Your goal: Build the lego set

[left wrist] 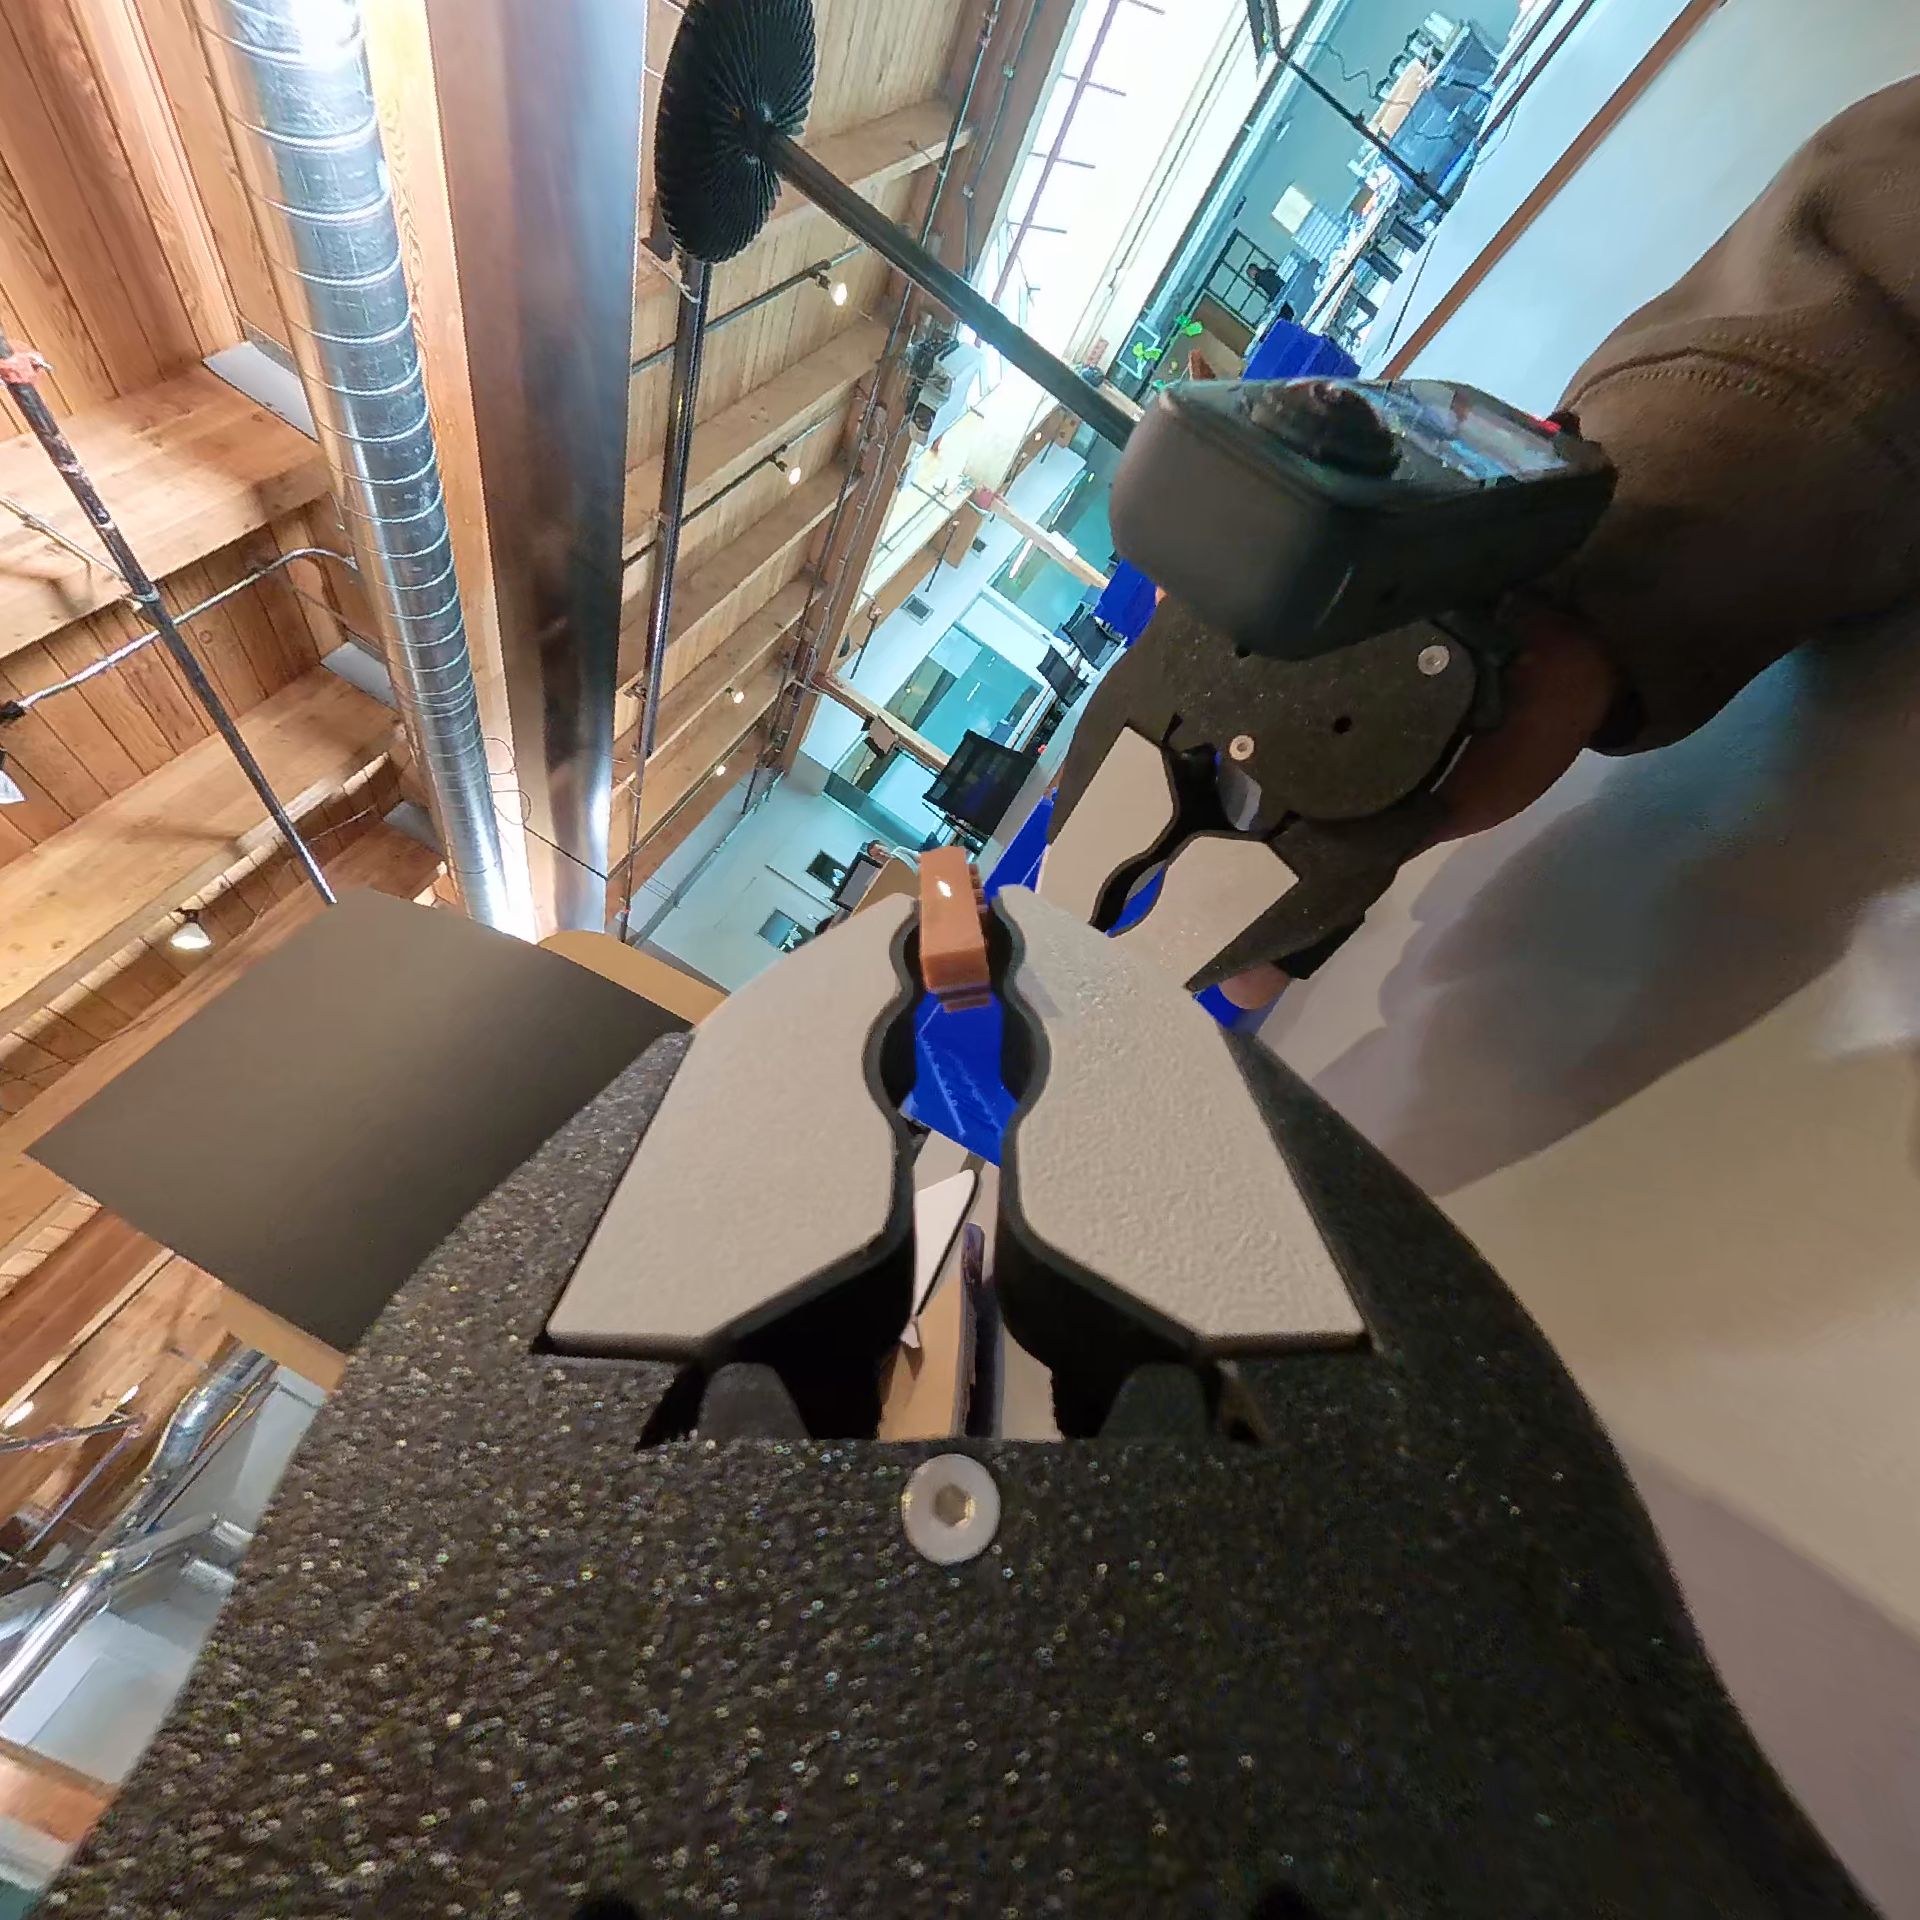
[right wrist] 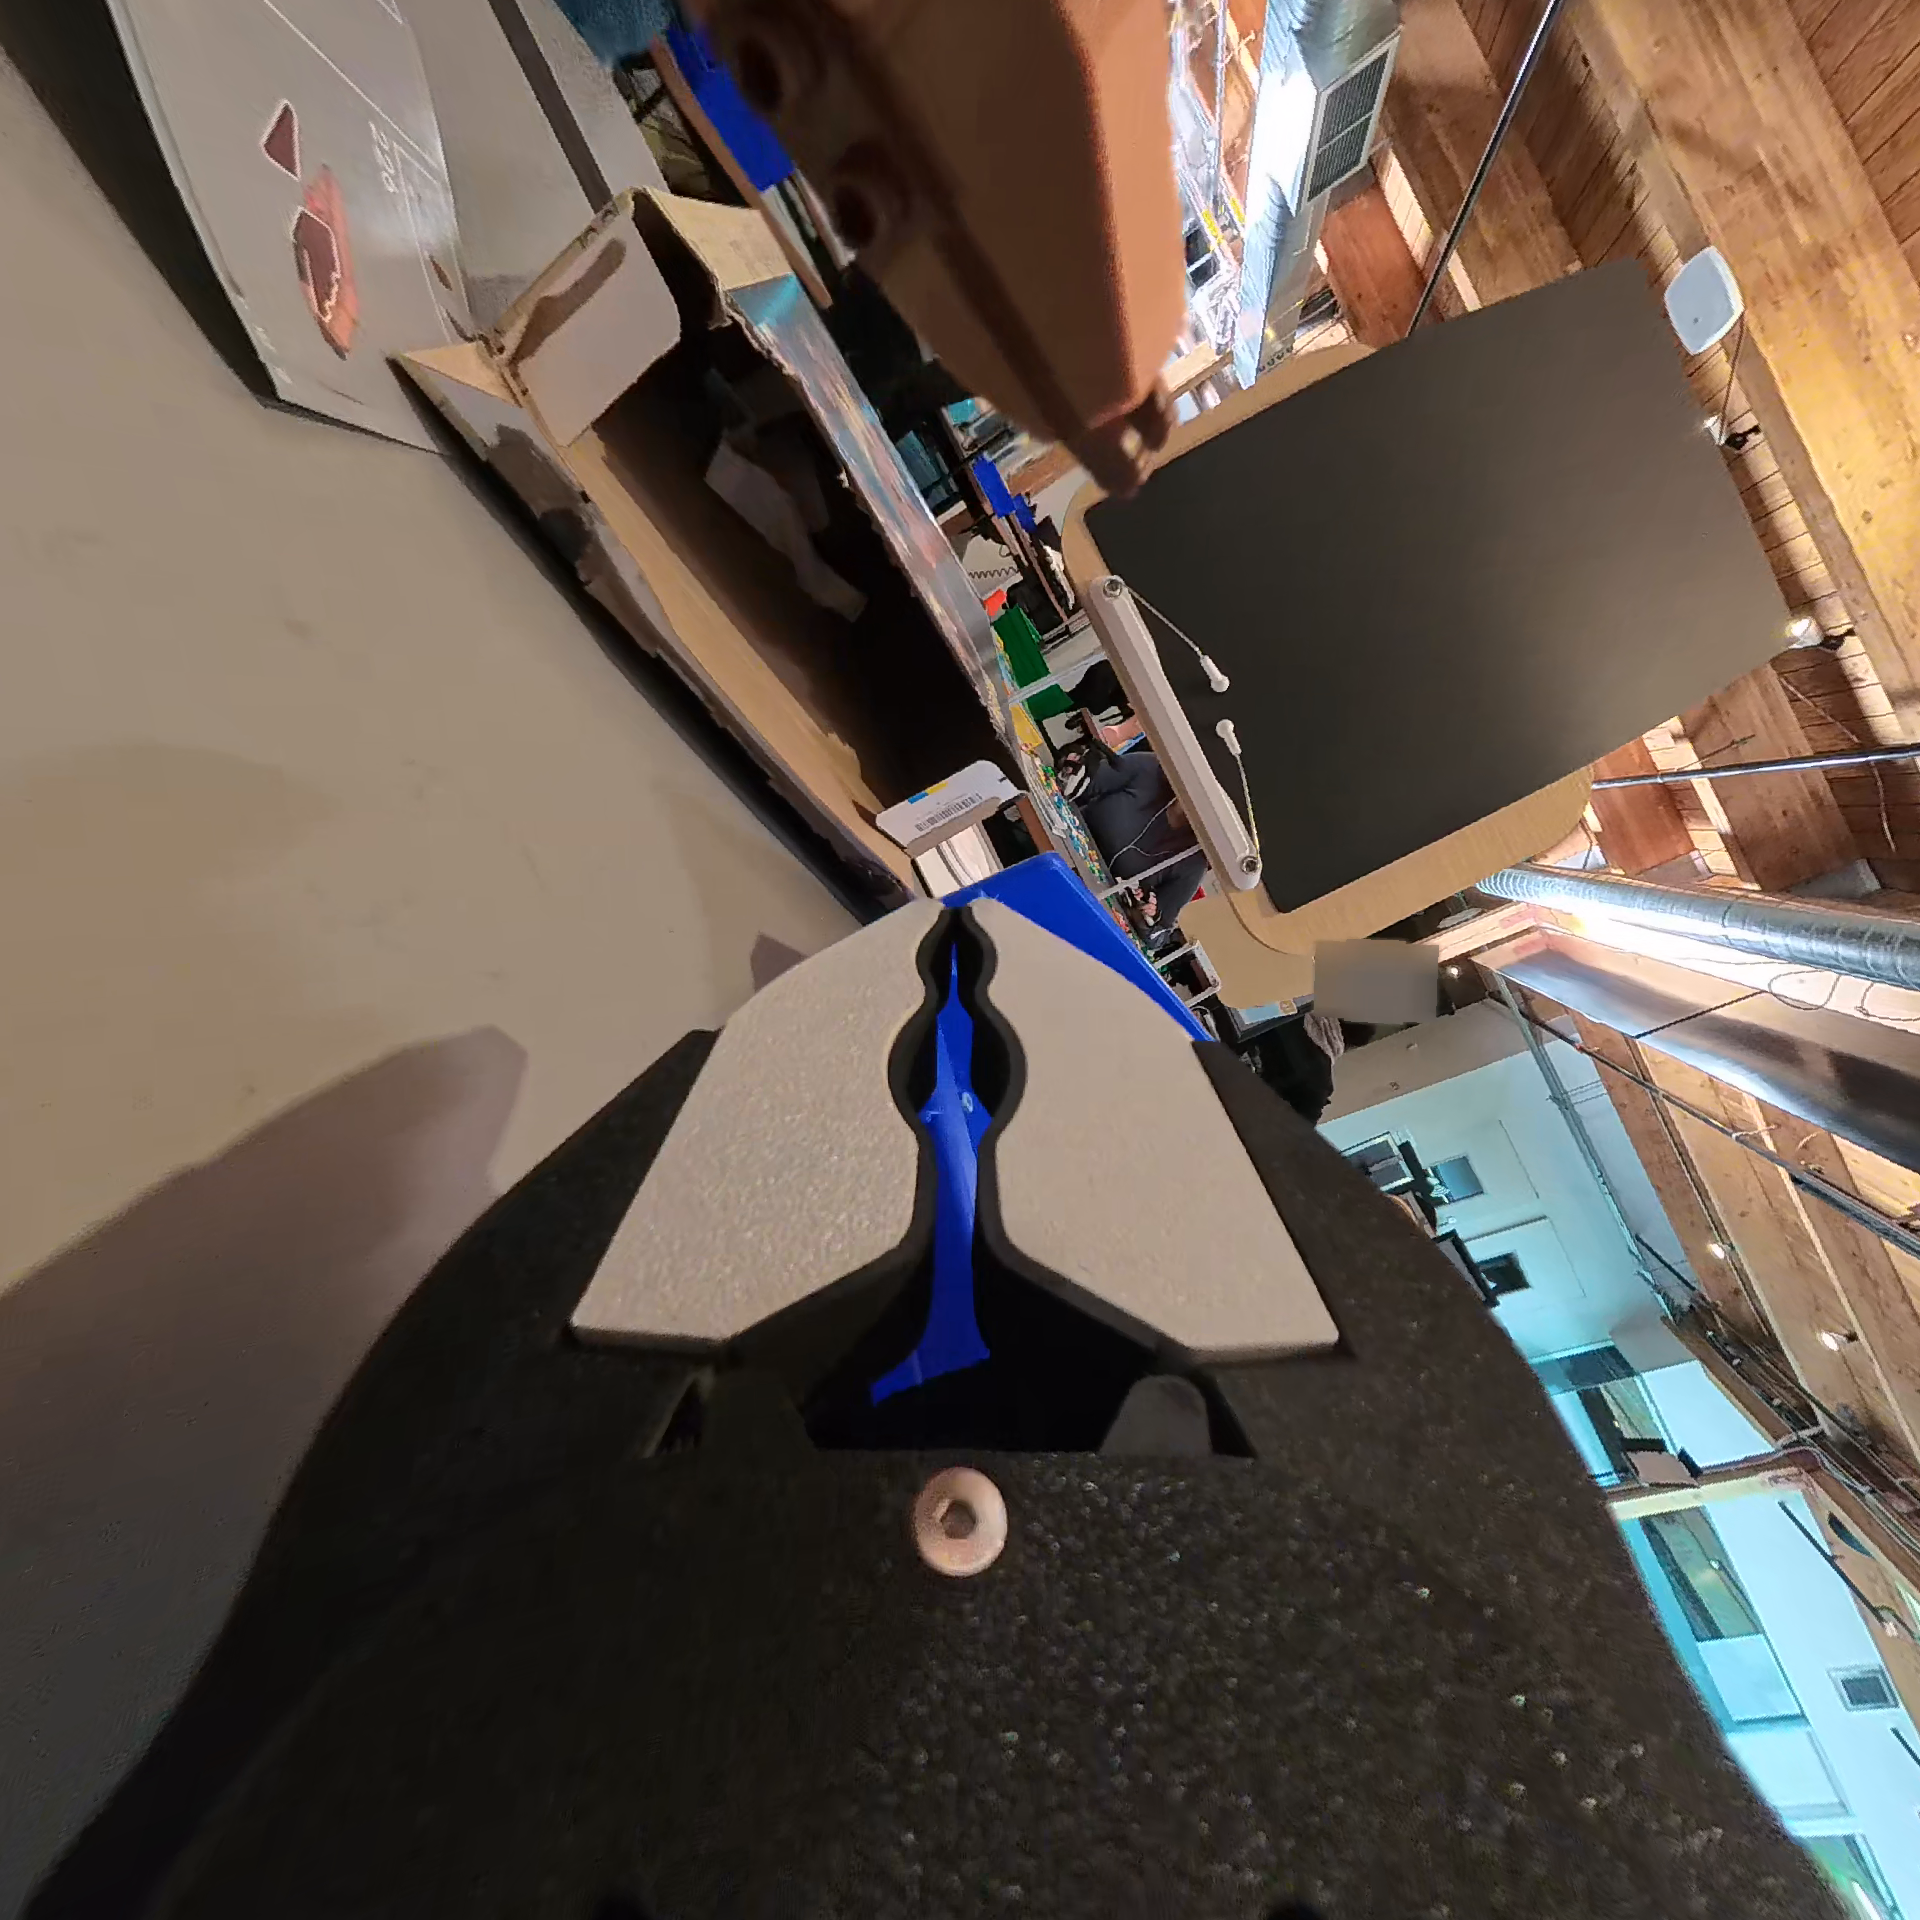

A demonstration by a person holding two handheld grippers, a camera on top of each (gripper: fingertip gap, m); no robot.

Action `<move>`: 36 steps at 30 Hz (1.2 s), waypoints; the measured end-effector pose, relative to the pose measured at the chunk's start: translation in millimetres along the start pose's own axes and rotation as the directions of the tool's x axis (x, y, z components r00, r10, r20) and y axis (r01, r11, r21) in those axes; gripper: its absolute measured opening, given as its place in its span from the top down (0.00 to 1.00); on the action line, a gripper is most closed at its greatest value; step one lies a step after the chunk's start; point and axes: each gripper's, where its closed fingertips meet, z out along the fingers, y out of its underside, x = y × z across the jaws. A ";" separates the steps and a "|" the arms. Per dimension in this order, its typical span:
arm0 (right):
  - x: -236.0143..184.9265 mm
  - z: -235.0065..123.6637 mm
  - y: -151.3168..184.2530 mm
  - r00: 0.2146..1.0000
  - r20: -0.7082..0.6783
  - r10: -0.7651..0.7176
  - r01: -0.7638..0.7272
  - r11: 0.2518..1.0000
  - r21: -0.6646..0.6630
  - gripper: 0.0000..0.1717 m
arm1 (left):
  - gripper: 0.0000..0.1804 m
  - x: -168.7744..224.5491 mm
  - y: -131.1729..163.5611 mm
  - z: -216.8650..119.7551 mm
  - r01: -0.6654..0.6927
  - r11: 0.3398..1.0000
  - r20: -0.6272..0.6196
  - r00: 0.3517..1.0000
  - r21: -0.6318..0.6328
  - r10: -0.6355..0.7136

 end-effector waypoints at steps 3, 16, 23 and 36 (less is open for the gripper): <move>-0.1 -0.8 -1.5 1.000 -0.003 -0.006 0.006 1.000 0.003 1.00 | 0.94 -1.2 -1.9 -0.9 -0.011 1.000 0.011 1.000 0.003 0.011; -4.9 -1.1 -1.0 1.000 0.015 -0.020 0.020 1.000 0.003 1.00 | 0.94 -14.8 -3.4 -5.9 0.057 0.998 0.054 0.997 0.034 -0.059; -2.6 -4.7 -6.2 0.999 -0.003 -0.047 0.047 0.999 0.020 1.00 | 0.94 -43.7 -7.7 -18.5 0.432 0.879 0.009 0.897 0.204 -0.443; -3.8 -7.5 -11.5 0.999 0.001 -0.046 0.046 0.999 0.020 1.00 | 0.94 -75.5 -6.1 -39.3 0.828 0.430 -0.289 0.537 0.360 -0.793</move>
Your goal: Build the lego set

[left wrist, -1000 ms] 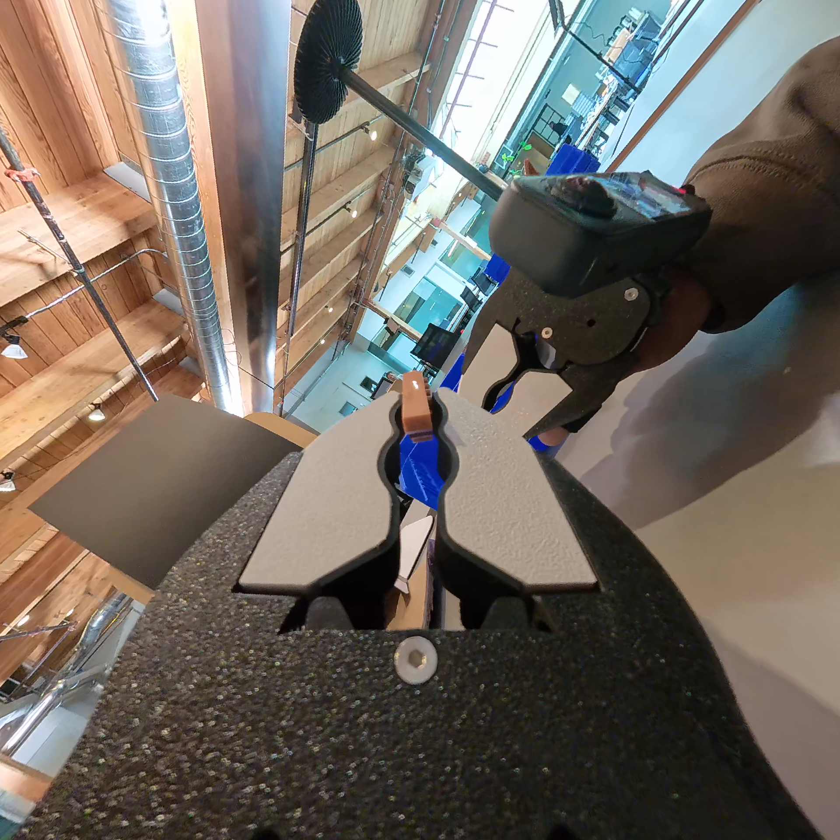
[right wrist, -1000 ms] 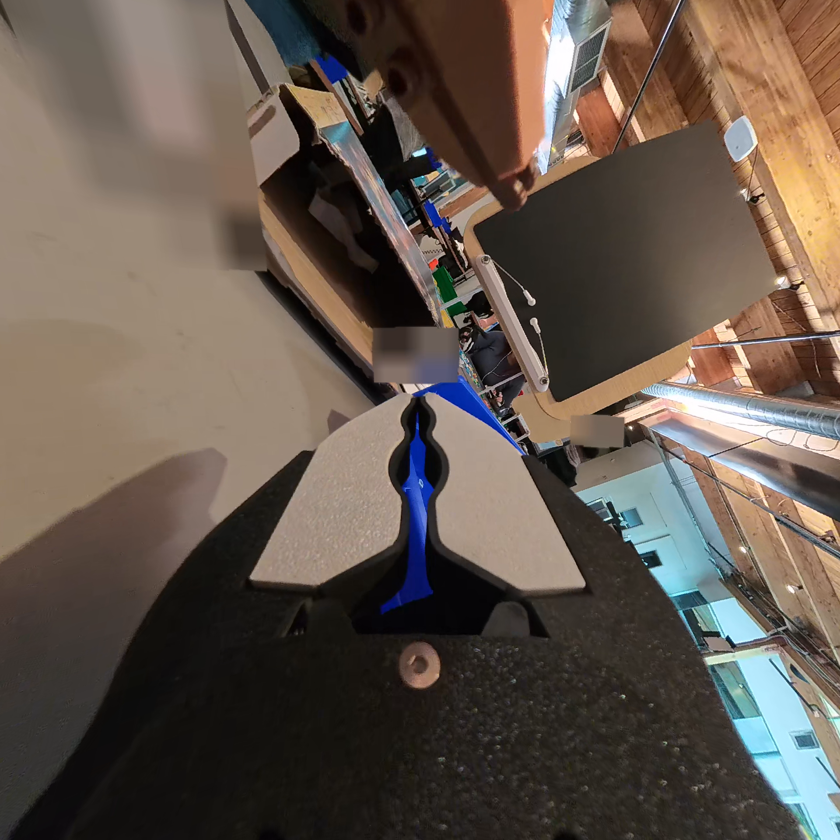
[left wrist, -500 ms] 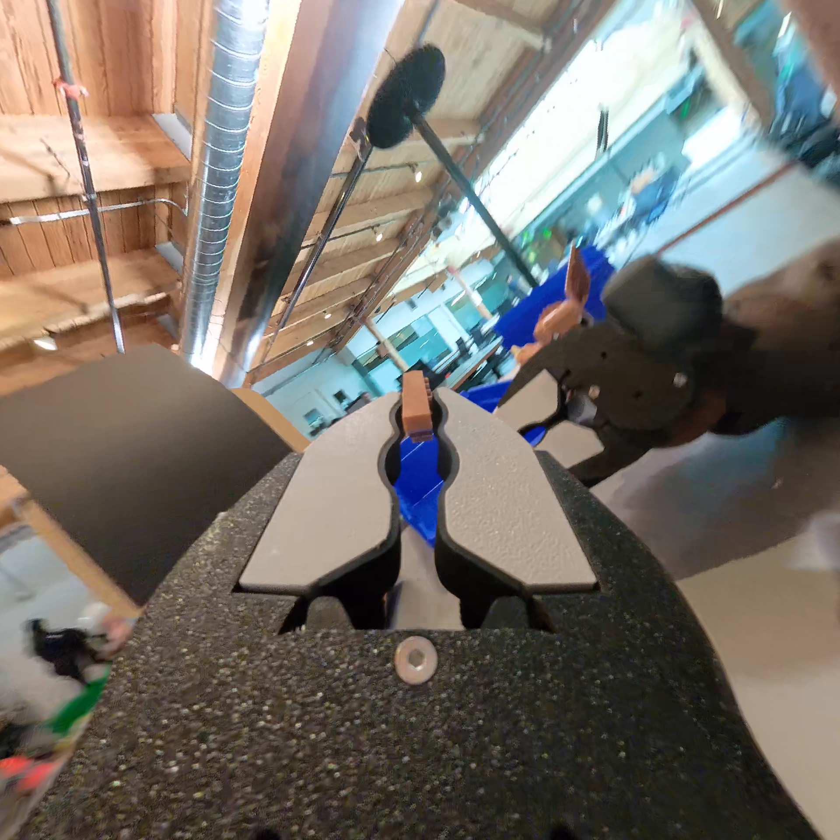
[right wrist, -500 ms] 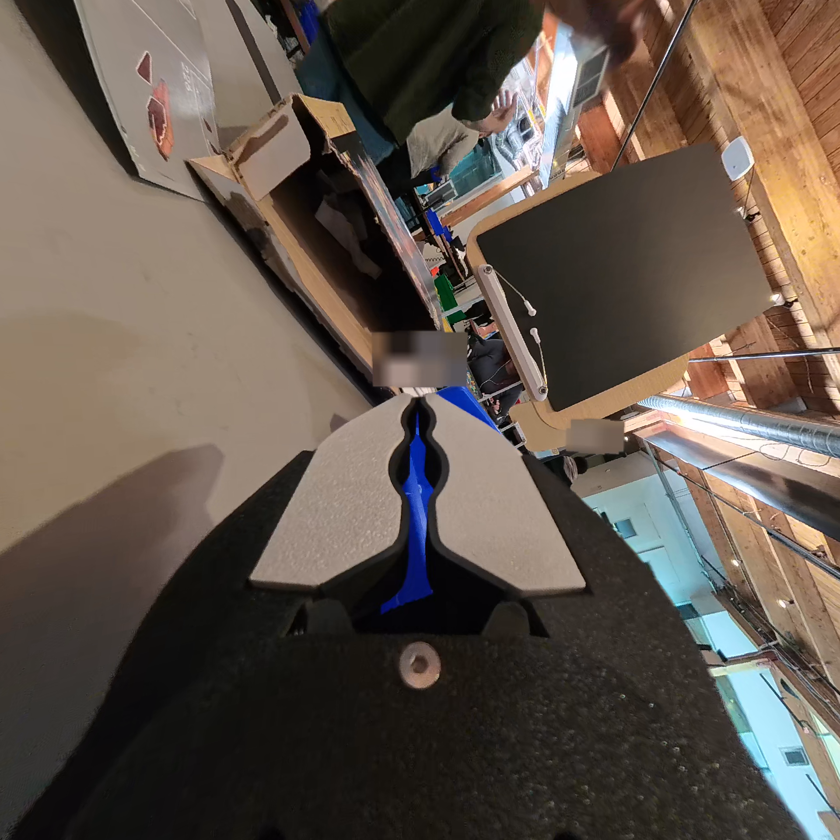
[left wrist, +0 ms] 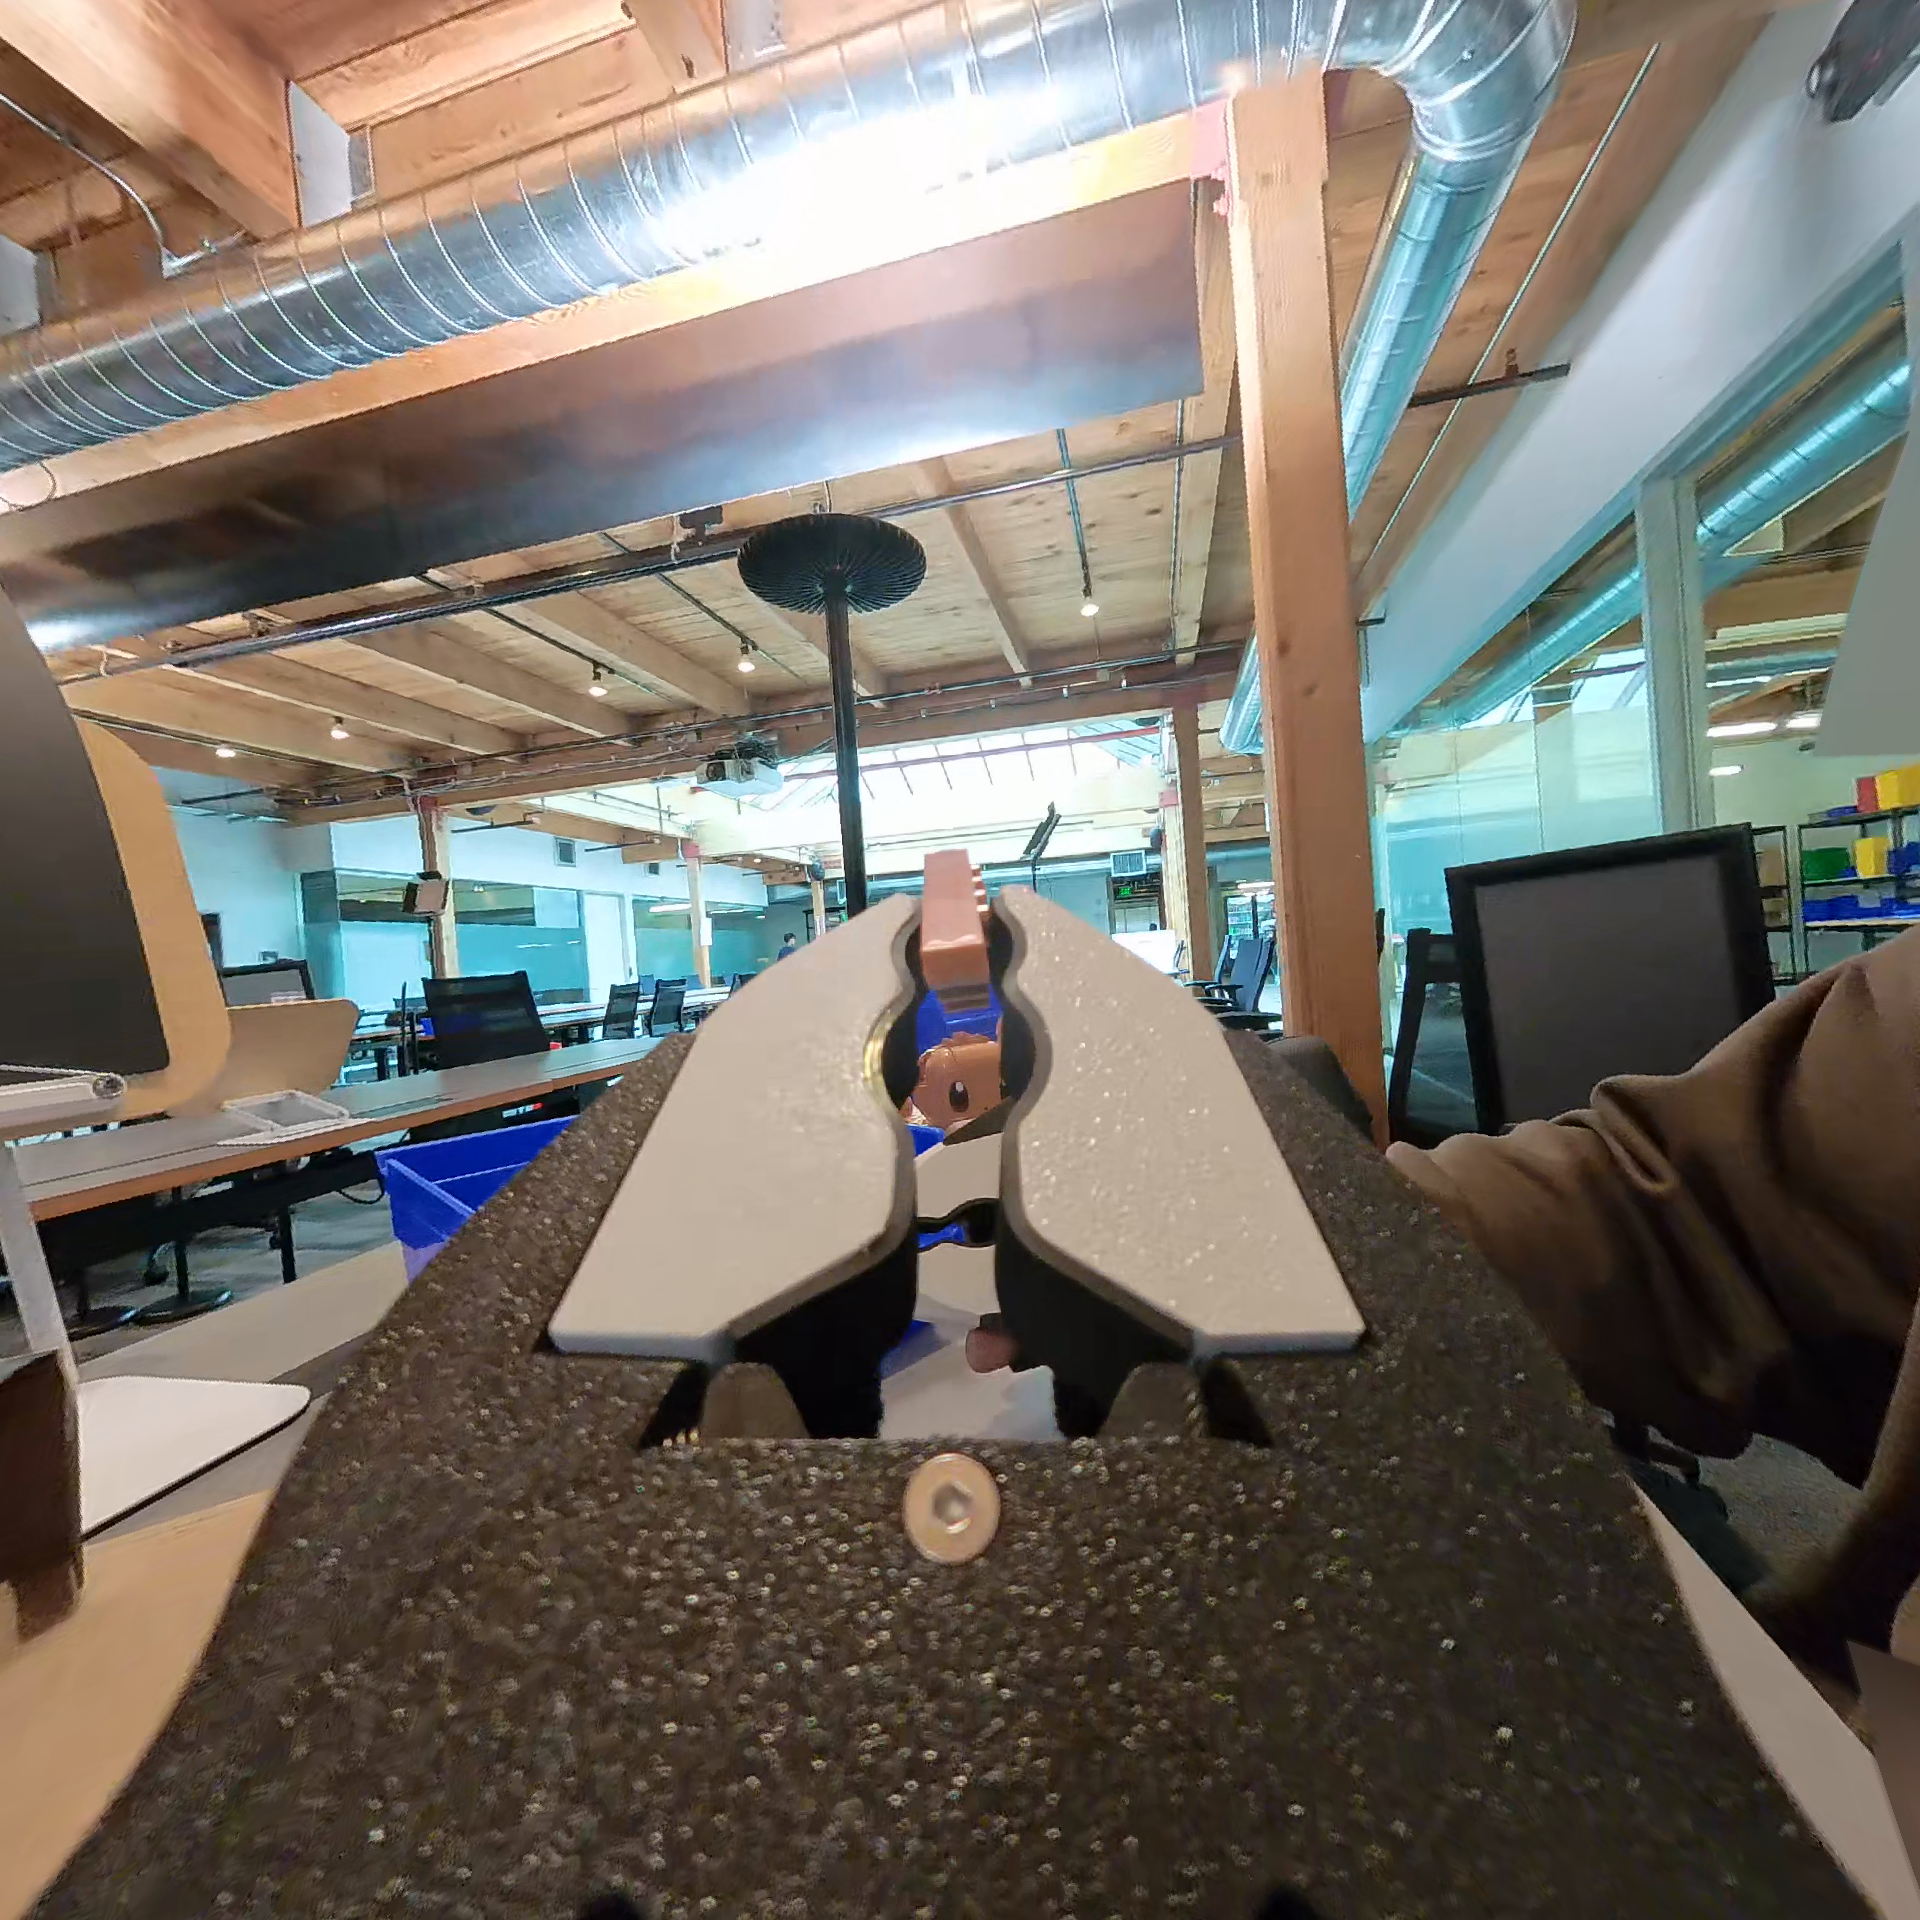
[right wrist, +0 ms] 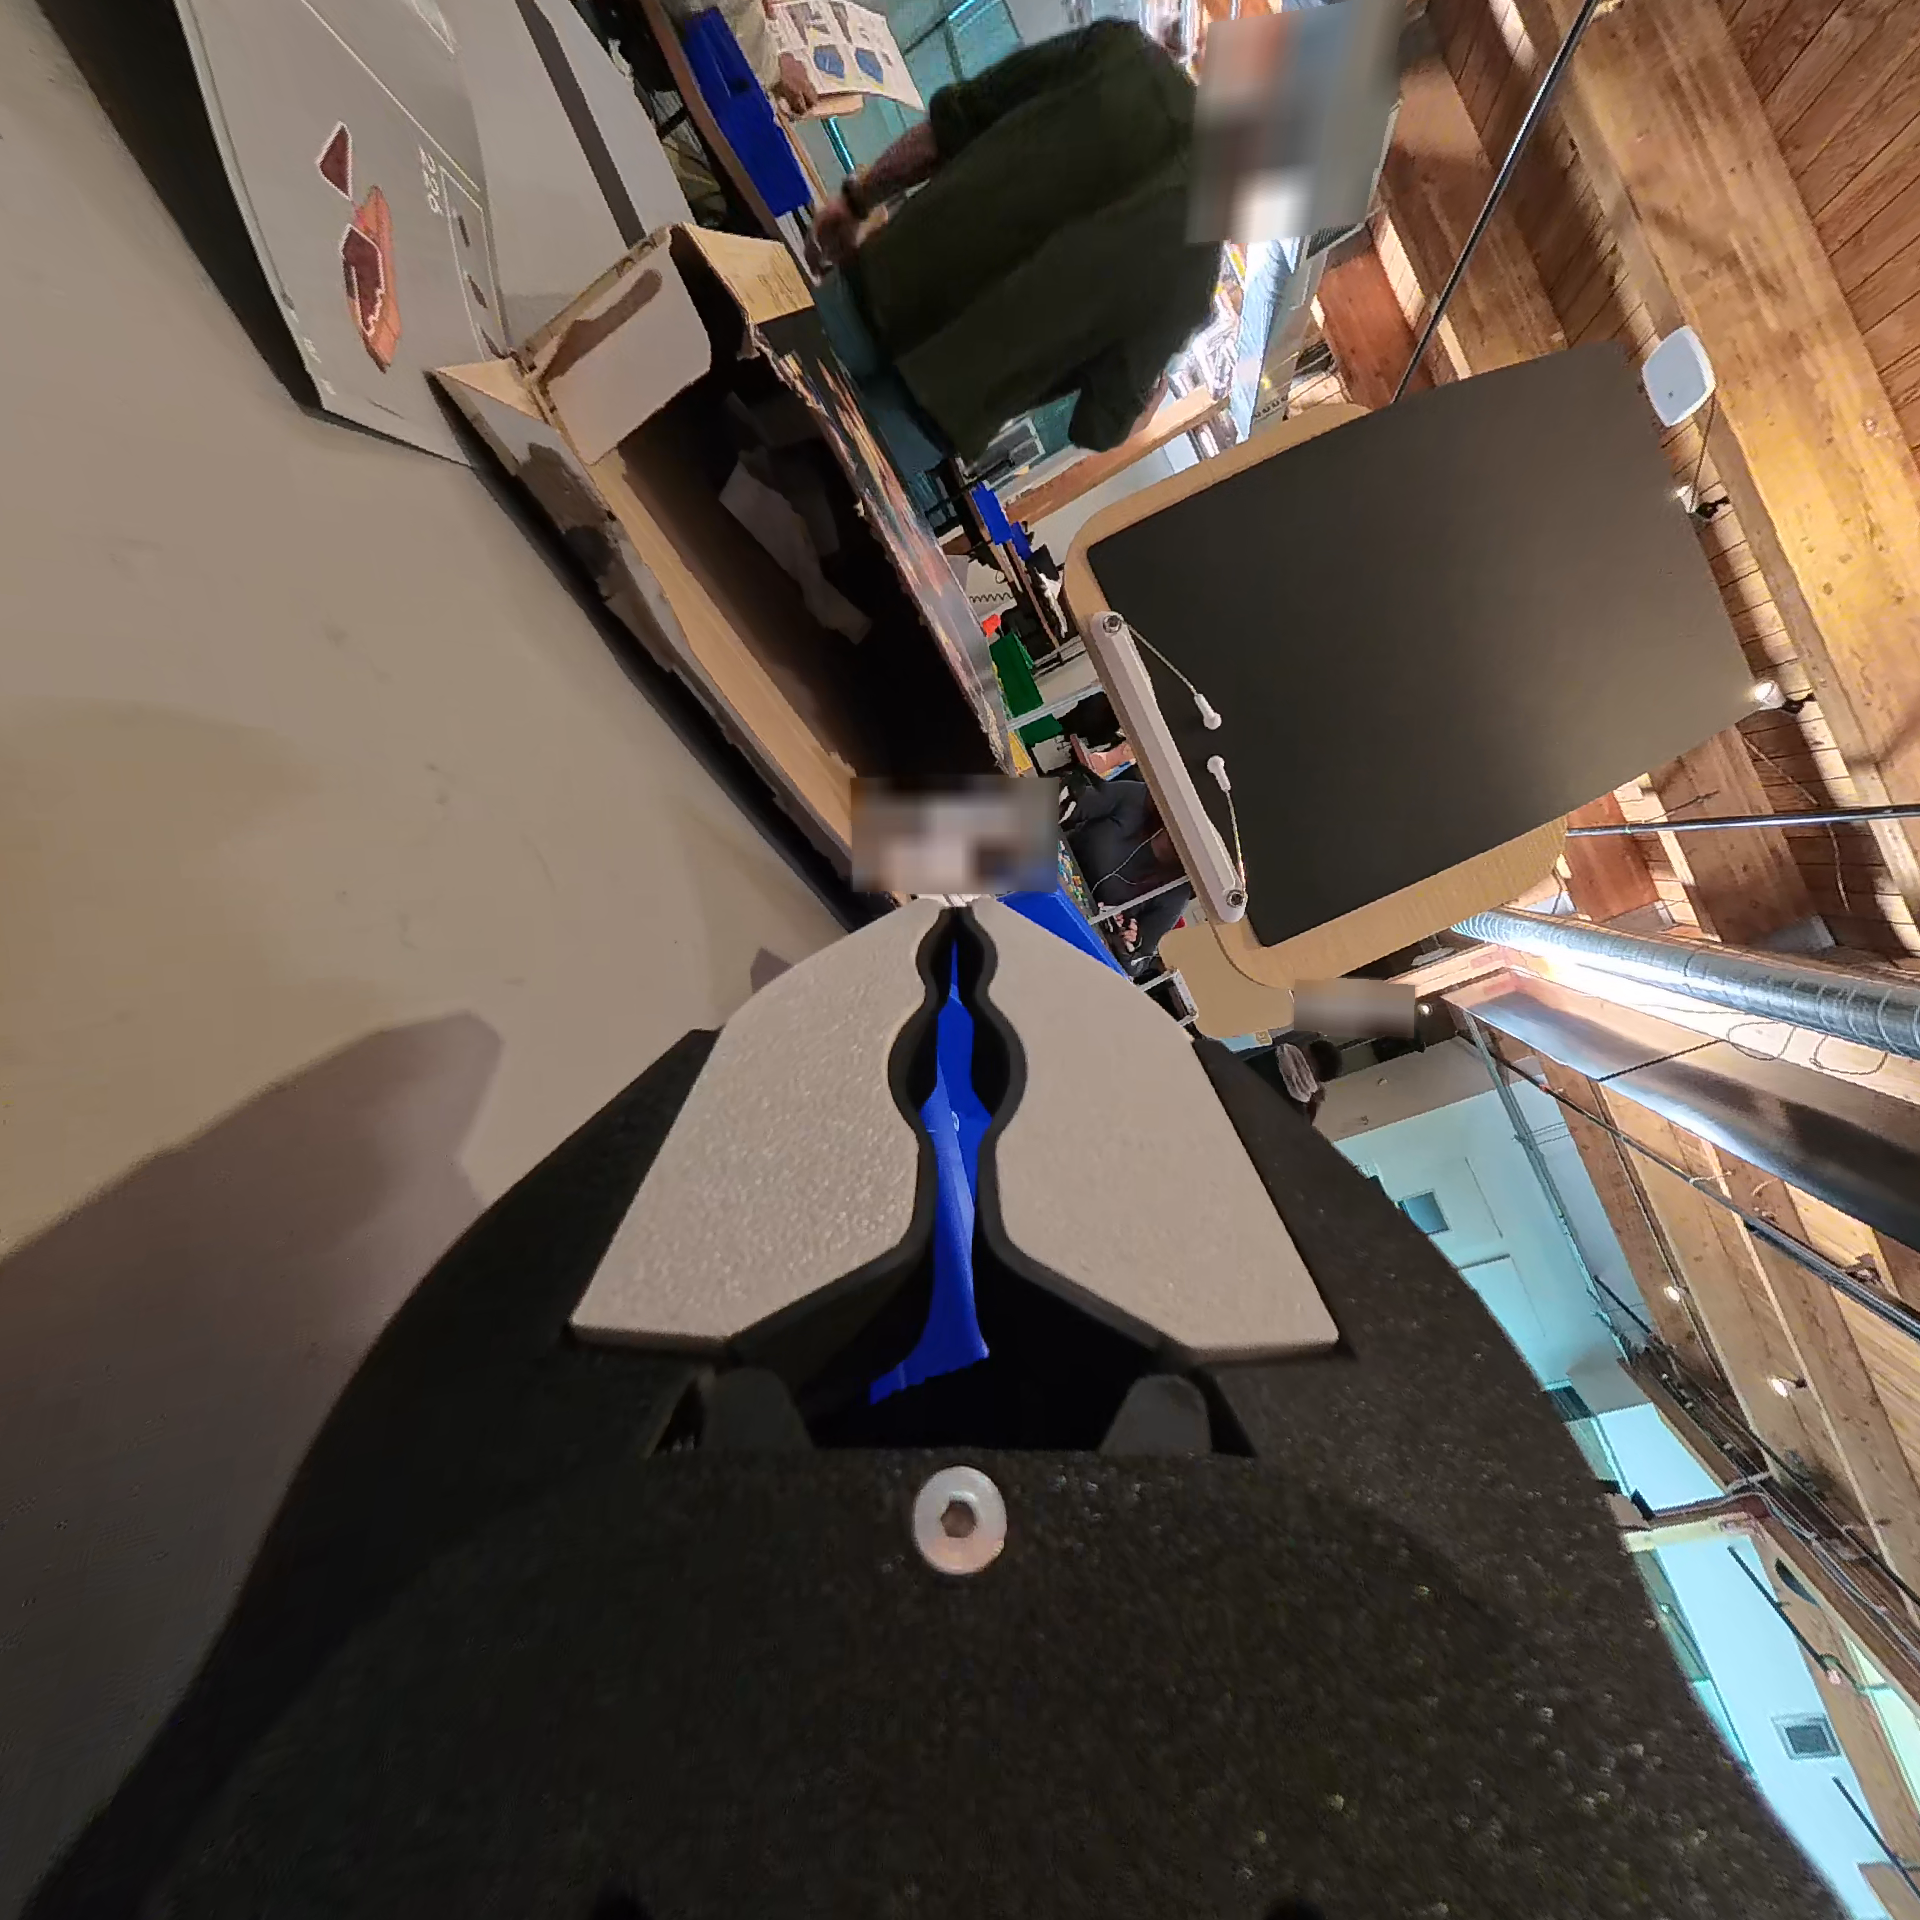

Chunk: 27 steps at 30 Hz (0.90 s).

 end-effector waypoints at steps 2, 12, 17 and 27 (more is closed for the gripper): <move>-0.9 0.7 -0.4 1.000 0.002 -0.001 0.001 1.000 -0.001 1.00 | 0.94 0.7 0.7 0.7 -0.001 1.000 -0.002 1.000 -0.005 0.001; -5.8 3.1 -5.1 1.000 0.006 -0.003 0.003 1.000 0.001 1.00 | 0.94 -2.0 5.1 1.3 -0.007 1.000 0.017 1.000 -0.030 0.008; 13.8 1.9 -6.9 0.996 -0.052 -0.076 0.075 0.997 -0.003 1.00 | 0.94 -3.2 1.4 0.6 -0.031 0.999 0.025 0.999 -0.039 0.032; 113.4 -11.6 69.4 0.917 0.300 0.263 -0.205 0.956 -0.212 0.95 | 0.95 -28.7 6.9 -21.2 0.036 0.989 0.068 0.997 -0.145 -0.026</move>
